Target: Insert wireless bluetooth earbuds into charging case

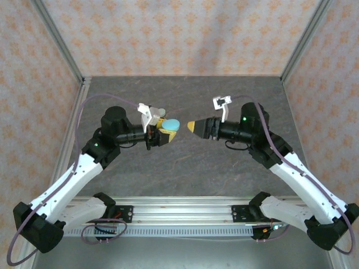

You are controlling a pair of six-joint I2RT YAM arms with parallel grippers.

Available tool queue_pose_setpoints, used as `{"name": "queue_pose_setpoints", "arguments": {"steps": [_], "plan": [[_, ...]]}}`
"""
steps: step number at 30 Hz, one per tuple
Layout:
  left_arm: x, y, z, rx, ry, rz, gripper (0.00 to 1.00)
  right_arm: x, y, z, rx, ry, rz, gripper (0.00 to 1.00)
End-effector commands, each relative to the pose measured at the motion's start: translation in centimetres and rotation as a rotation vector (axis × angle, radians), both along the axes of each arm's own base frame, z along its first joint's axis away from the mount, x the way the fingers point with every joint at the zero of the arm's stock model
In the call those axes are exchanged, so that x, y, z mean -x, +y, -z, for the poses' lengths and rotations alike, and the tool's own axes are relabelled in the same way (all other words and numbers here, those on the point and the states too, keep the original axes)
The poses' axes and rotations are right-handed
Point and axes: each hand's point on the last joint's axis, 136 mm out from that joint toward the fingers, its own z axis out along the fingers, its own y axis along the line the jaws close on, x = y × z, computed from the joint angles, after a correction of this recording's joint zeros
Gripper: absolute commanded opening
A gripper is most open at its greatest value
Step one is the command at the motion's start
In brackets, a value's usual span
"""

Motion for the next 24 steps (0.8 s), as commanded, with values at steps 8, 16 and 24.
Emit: {"name": "queue_pose_setpoints", "arguments": {"steps": [8,16,24], "plan": [[2.3,0.8,0.9,0.015,-0.016,0.019,0.17,0.7,2.8,2.4,0.138,-0.139,-0.118,0.65],[2.6,0.9,0.9,0.015,-0.035,0.018,0.16,1.4,4.5,2.8,0.149,-0.158,-0.185,0.65],[2.9,0.9,1.3,0.006,-0.027,0.030,0.16,-0.4,4.4,2.3,0.167,-0.170,-0.092,0.64]]}}
